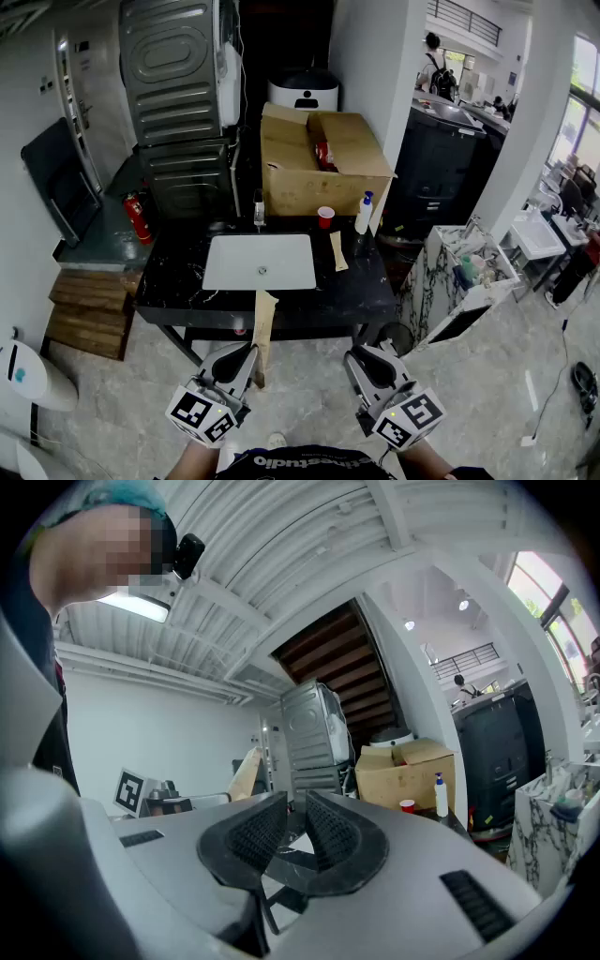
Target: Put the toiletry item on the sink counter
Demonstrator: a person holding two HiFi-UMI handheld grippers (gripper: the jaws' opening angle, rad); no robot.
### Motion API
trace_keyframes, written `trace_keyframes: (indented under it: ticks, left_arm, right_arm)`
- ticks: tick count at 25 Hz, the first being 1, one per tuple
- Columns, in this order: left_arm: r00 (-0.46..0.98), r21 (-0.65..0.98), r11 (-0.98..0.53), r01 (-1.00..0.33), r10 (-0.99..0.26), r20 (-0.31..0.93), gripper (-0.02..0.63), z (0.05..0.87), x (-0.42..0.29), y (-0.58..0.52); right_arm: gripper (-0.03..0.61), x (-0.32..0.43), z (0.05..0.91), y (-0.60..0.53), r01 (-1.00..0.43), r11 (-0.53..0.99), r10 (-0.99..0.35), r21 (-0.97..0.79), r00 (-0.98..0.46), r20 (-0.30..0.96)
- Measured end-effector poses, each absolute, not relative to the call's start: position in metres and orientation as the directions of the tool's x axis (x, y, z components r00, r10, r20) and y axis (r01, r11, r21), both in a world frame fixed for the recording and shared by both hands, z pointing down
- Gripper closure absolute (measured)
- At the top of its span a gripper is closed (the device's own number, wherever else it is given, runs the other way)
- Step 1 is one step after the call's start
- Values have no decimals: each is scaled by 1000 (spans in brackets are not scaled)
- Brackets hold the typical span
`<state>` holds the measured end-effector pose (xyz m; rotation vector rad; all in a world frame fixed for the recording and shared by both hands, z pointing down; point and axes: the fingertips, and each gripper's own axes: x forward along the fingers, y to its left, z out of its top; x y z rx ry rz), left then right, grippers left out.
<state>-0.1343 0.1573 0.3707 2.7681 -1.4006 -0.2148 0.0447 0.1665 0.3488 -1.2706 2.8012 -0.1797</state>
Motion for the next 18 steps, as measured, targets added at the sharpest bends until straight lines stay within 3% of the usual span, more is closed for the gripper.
trace_keyframes:
  ticks: [18]
  left_arm:
    - [579,144,-593,-792,-805,-130,589,371,-145,145]
  right_arm:
    - [514,37,353,156,-761,634,-766,-138,-642,18]
